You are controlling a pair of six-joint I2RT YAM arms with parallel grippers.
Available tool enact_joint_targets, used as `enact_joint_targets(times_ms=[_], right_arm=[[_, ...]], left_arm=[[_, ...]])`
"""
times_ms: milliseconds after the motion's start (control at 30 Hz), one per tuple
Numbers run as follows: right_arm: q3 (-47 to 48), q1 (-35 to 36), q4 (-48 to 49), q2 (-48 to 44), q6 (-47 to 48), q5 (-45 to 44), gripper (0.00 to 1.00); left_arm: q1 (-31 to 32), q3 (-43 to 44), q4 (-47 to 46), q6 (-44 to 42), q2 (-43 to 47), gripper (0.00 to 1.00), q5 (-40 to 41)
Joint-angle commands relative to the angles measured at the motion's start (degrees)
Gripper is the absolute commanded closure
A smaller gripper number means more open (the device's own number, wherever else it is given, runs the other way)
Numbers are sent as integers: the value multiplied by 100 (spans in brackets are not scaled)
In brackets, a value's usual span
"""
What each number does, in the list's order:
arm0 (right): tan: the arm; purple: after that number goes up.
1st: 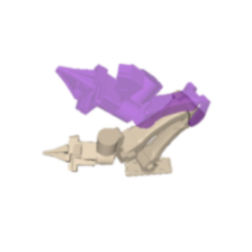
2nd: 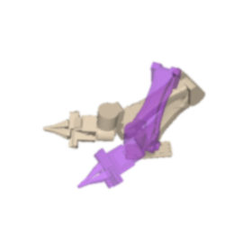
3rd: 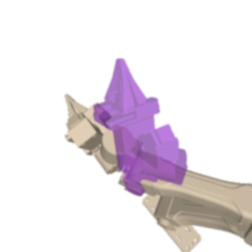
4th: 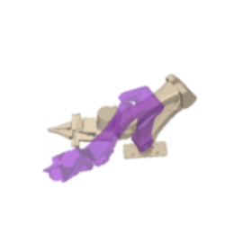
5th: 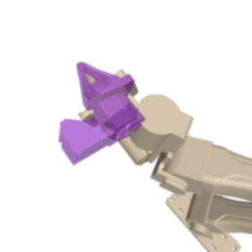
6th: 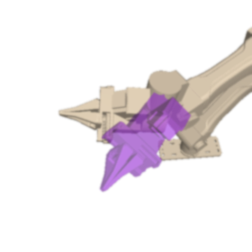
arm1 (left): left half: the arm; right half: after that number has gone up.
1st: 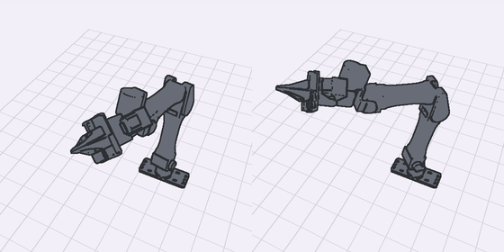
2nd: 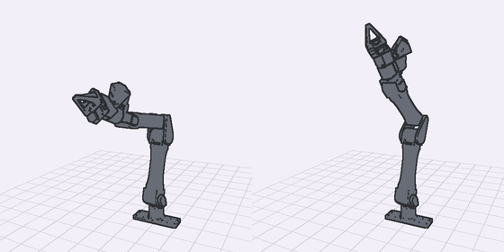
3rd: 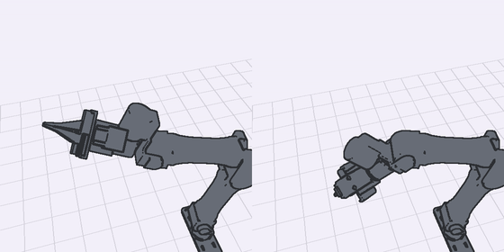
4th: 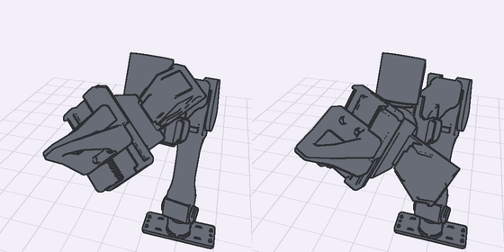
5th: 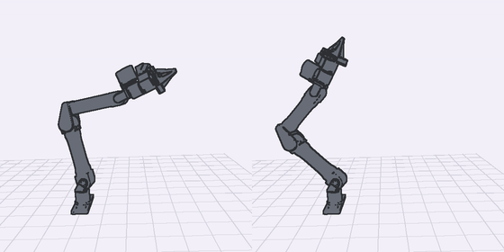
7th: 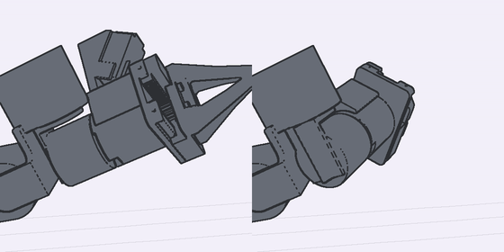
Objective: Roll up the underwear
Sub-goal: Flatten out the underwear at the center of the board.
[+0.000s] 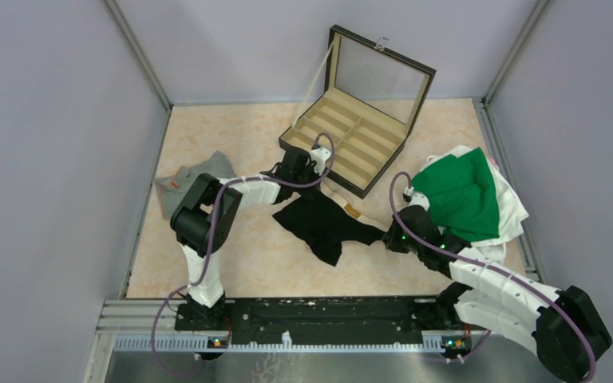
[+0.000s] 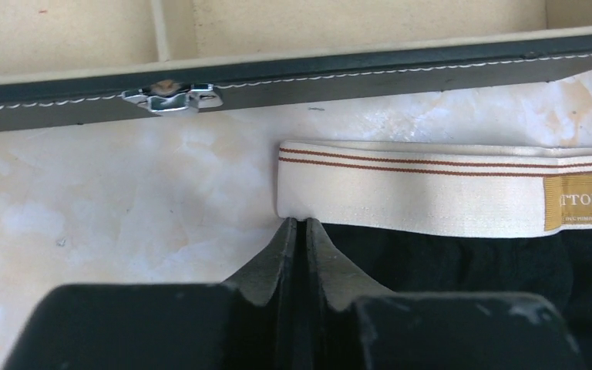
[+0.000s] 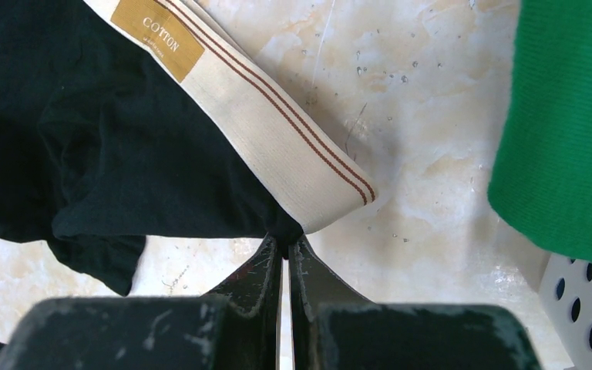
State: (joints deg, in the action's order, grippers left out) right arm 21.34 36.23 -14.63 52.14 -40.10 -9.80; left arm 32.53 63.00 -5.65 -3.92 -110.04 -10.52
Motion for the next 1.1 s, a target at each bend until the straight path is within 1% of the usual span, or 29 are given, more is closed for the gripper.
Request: enact_joint_targets(times_ms=[0,67,167,267,333,433,667,800,833,967,1067], right_arm=[[-78,-39,207,-100,-23,-91,100],[-78,-45,238,-94,-16,-95,100],[-72,-37,297,-102,11,-109,100],[0,-38,299,-99,110,-105,100],[103,-37,276,-99,236,-98,100],[303,-41,195,-111,451,-65,100],[824,-37,161,-240,1215,512,100],[983,-35,282,-493,1564,953,100],[1057,-38,251,-539,1617,1043,100],[1458,-33,-59,-687,1753,1382,100],[1788,-33,-466,-814,1786,1564,100]], left_arm=[[84,-263,228,112,-122,92,-423],[95,-364,171,197,-66,100,-483],[87,-511,82,363,84,100,-401],[85,-565,117,771,365,100,11],[81,-605,155,1055,649,100,275],[79,-754,144,1295,1180,100,416],[87,-1382,196,1754,2696,100,843],[87,-1793,364,1937,3840,100,1003],[88,-1853,442,1970,4103,100,1222],[93,-2034,830,2068,5134,100,1522],[87,-2082,1110,2151,5776,100,1636]])
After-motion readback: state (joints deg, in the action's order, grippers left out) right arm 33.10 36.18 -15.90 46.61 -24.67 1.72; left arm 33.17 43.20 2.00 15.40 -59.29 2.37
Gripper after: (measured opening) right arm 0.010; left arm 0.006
